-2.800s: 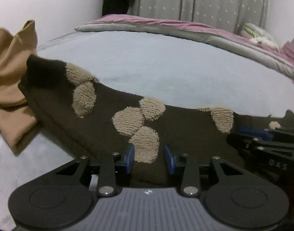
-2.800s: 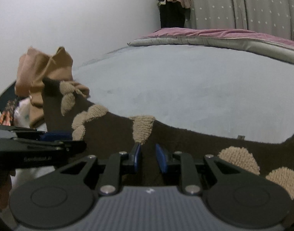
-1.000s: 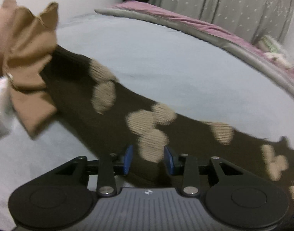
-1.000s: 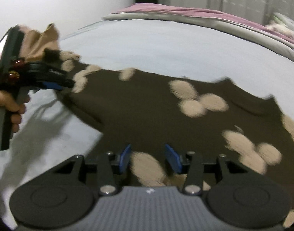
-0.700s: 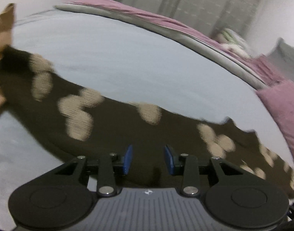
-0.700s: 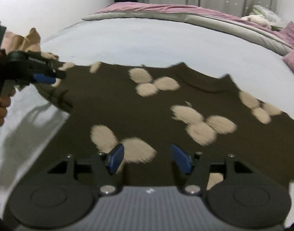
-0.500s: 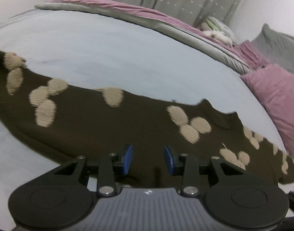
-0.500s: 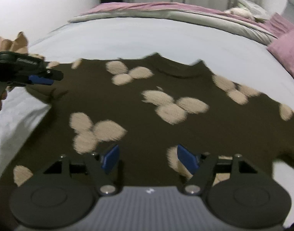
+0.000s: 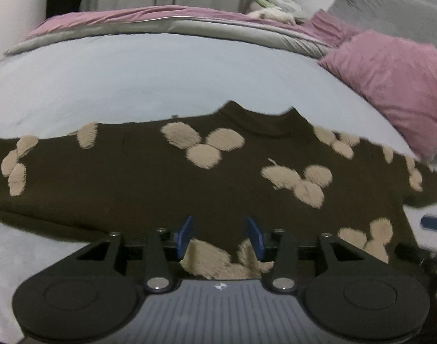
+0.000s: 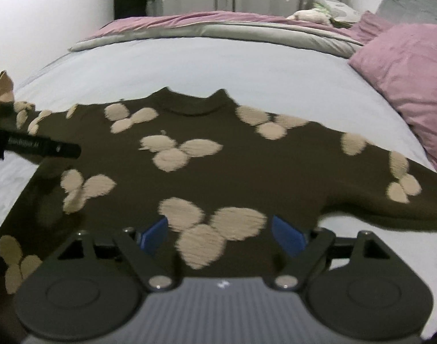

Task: Fold clothes

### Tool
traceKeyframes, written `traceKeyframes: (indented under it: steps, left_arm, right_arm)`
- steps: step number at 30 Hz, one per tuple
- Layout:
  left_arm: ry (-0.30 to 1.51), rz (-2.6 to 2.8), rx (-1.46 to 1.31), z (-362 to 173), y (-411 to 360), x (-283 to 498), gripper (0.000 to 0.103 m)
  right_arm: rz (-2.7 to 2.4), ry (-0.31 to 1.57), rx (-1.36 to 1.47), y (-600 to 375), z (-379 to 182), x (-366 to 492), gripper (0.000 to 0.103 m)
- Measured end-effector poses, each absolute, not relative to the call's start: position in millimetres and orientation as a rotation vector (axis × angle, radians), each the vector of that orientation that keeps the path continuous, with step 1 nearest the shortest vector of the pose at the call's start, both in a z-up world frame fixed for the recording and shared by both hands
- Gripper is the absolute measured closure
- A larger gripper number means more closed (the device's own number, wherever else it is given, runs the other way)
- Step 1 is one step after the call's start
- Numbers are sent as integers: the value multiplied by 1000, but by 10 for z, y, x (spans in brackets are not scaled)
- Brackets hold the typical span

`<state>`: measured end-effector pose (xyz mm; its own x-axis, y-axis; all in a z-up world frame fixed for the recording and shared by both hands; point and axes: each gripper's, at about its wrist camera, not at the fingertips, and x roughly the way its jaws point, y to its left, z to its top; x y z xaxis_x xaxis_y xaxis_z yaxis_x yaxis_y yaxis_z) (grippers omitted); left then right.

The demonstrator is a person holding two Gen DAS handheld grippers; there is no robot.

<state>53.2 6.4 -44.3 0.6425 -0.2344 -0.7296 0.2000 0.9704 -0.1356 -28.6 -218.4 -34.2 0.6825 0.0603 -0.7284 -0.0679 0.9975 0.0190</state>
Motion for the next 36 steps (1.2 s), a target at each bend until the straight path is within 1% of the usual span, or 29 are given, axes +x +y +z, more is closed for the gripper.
traceKeyframes:
  steps: [2,4,5,7,11,13,15,20,30,36]
  left_arm:
    - [837,-246,-20,-450,-9,492,52]
    - [837,-242,-5,-454,-67,460,45]
    - [836,-240,3,-456,-97,443,43]
    - [837,-236,12,-458,-147,417,33]
    - [844,-242,12,-474,-221,415,25]
    - [851,-254,9,-497,-250,419,15]
    - [857,-259,10,-528,-274,424,12]
    - [874,-252,-1,-604,-294,455,10]
    - [866,-270,-51,-730,-322,522,4]
    - [837,-269,-75,-750,-308,558,3]
  right_arm:
    - [58,809,1,-2285,-330,-324,13]
    - [40,804,12,-2385,-325,-343,12]
    - [29,802,17,-2436,-322,-356,12]
    - [7,796,30,-2540,-319,-371,10]
    - [-43,794,70,-2752,-346,-379,10]
    - [-67,795,90,-2850,-371,-372,10]
    - [-96,792,105,-2949,-395,-359,10]
    - [-172,782,171,-3212,-477,-271,6]
    - [-313,776,310,-3654,-706,-147,6]
    - [-392,765,442,-3943,-844,-56,6]
